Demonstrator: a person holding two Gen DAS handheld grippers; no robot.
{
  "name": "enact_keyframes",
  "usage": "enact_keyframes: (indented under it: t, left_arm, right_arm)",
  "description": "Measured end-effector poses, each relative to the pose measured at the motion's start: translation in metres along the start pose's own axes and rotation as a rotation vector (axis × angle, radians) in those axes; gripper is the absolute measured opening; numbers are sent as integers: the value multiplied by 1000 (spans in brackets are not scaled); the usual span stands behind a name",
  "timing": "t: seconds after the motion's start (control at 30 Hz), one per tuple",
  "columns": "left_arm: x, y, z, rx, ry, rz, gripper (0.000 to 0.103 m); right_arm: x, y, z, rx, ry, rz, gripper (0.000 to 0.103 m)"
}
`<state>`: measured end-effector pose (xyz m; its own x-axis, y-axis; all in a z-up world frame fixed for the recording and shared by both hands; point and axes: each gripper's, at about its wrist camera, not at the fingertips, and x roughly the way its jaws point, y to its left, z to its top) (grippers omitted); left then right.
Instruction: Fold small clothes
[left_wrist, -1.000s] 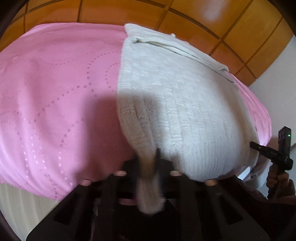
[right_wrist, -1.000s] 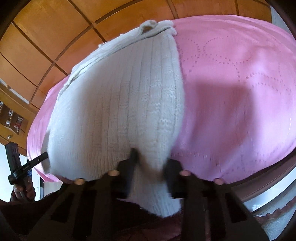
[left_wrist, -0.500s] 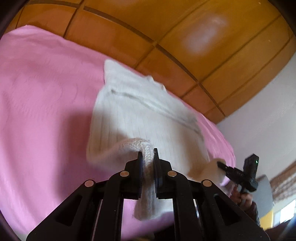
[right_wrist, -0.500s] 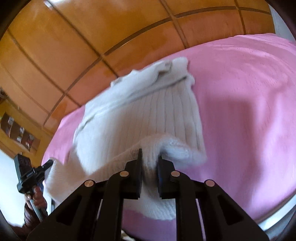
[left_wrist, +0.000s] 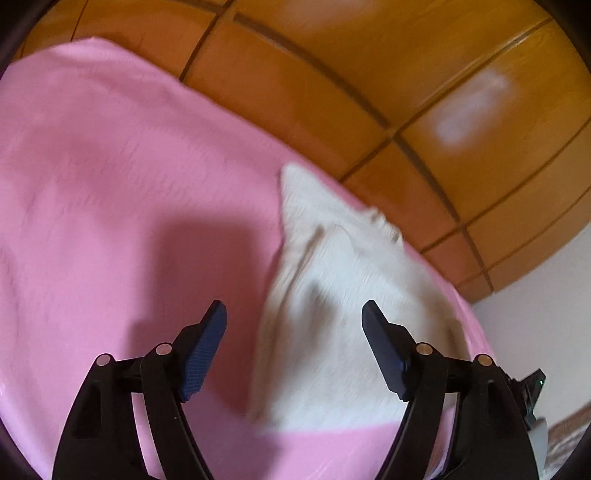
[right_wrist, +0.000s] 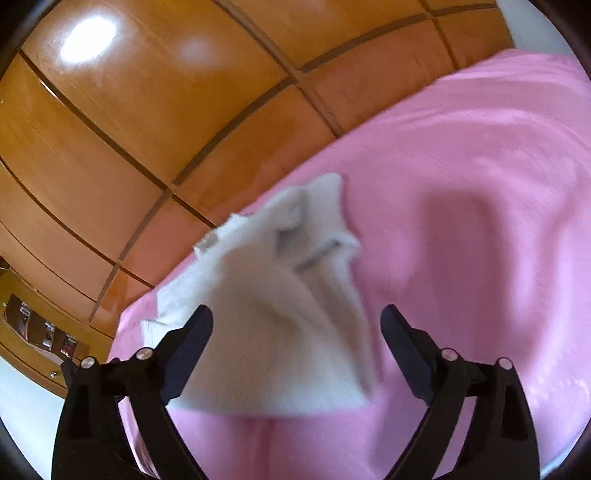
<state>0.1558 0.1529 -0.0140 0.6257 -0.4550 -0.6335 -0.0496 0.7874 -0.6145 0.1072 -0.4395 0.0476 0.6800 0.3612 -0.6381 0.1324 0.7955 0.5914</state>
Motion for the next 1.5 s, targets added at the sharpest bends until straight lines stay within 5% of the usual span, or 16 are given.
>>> enact_keyframes:
  t: [0.2,0.3,0.37,0.4,0.43,0.73,0.93,1.1,1.17,1.2,1.27,1.3,1.33,1.5]
  left_arm:
    - [2,2,-51,125,53,9,76]
    - [10,-14,-53,156,48,14,76]
    - [20,-24,-51,160,64,16,52]
    - [23,-26,-51,169,84,31,29]
    - [25,-27,-51,168,102,31,25]
    - [-17,-28,-70,178,78,-17,16]
    - [-58,-25,-112,178,122,-45,16]
    - [-91,-15,-158,170,203,-25,16]
    - [-95,-15,-171,209,216,41,16]
    - [-96,-17,-174,240,220,71,16]
    - [-96,-21,-170,290,185,140,33]
    - [-98,-21,-164,285,169,122,65]
    - [-98,-20,-158,275,152,112,84]
    - [-79,-28,-123,305,74,147,82]
  right_arm:
    - [22,-8,-41,-106,99,-125,92]
    - [37,12,-39,-162,79,-148,72]
    - [50,26,-37,-195,94,-162,47]
    - [56,30,-37,-218,103,-178,28]
    - [59,34,-37,-224,121,-169,25]
    - [1,41,-57,-234,115,-70,17]
    - [-40,35,-87,-243,144,-53,17]
    - [-71,10,-128,-226,223,-75,17]
    - [-77,5,-139,-218,252,-75,20]
    - [-77,4,-142,-219,268,-89,26]
    - [-77,3,-139,-238,258,-158,36]
    - [-78,5,-132,-246,223,-178,40]
    - [-79,8,-126,-253,197,-185,41]
    - [-66,42,-98,-366,60,-219,50]
